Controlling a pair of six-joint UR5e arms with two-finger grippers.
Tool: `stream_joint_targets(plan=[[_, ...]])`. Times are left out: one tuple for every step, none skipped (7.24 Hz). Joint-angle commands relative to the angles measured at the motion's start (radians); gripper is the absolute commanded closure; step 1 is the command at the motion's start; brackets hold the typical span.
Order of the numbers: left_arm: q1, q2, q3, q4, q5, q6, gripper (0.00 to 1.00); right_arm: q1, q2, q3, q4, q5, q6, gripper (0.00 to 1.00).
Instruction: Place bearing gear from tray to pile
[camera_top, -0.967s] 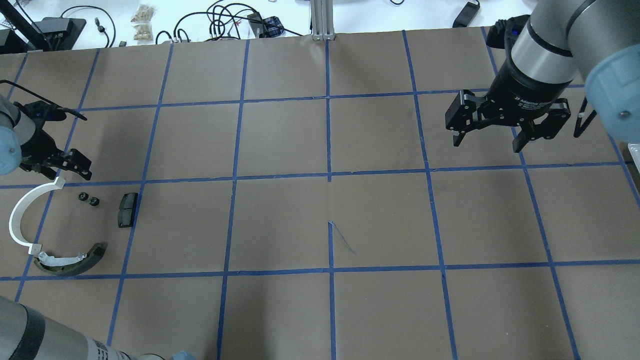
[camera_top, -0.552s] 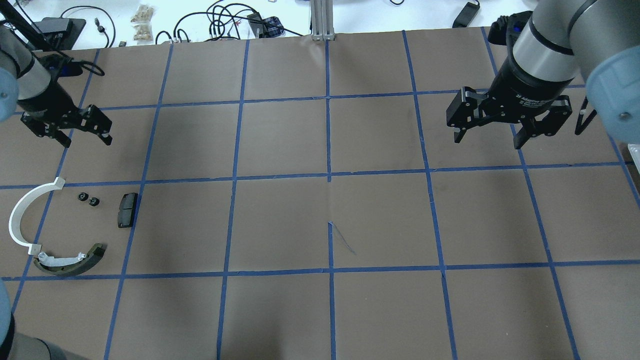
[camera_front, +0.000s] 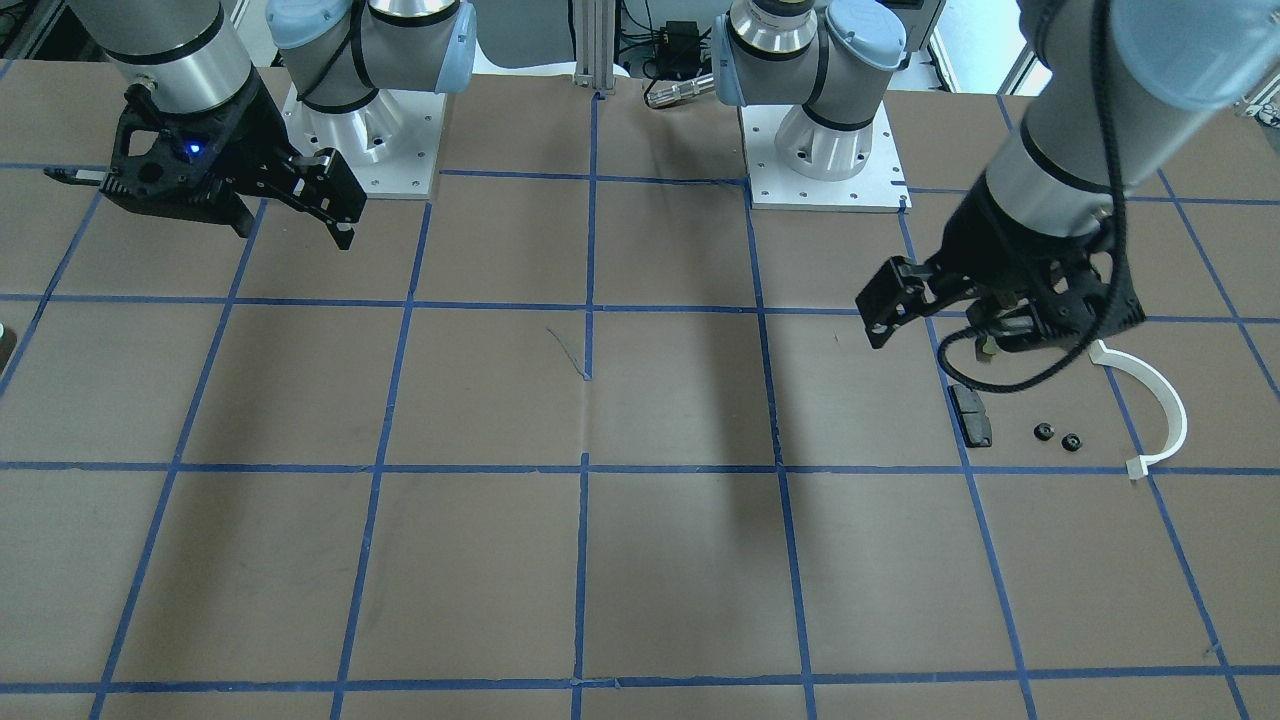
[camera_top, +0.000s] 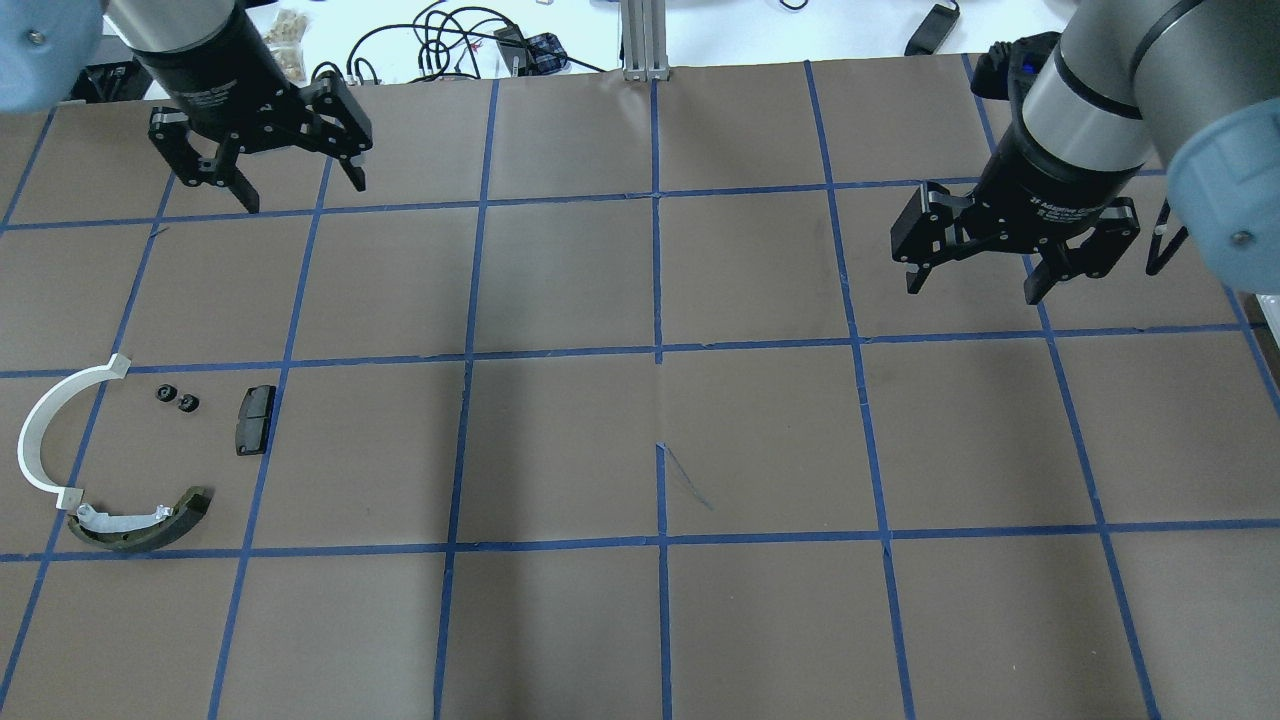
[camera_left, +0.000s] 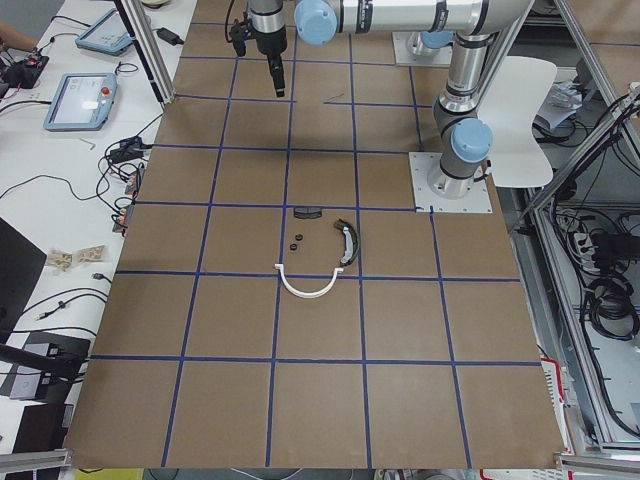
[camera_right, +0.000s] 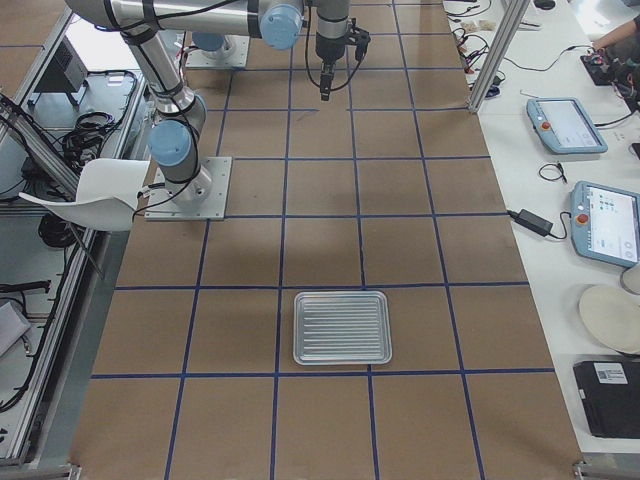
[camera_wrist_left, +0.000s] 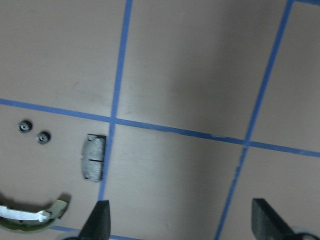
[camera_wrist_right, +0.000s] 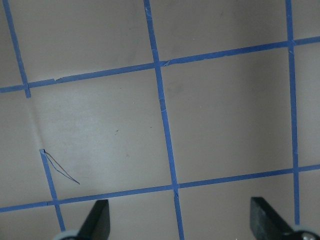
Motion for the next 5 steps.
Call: stream_joint_targets(plan=[[-0.08, 0.067, -0.078, 0.022, 0.002, -0.034, 0.0, 0.0, -0.001, 0.0, -0.001, -0.001, -0.001, 0.0], [-0.082, 0.092, -0.143, 0.124, -0.004, -0.029, 0.0, 0.001, -0.009, 0.003, 0.002, 0.003, 0.002, 0.0], [-0.083, 0.116, -0.197, 0.16, -0.001, -0.025, 0.0, 0.0, -0.009, 0.002, 0.004, 0.002, -0.001, 0.0], [-0.082, 0.132, -0.225, 0.239, 0.002, -0.01, 0.0, 0.001, -0.009, 0.003, 0.004, 0.0, -0.001, 0.0], [-0.082, 0.141, -0.242, 0.248, 0.003, -0.01, 0.0, 0.001, -0.01, 0.0, 0.002, 0.002, -0.001, 0.0]])
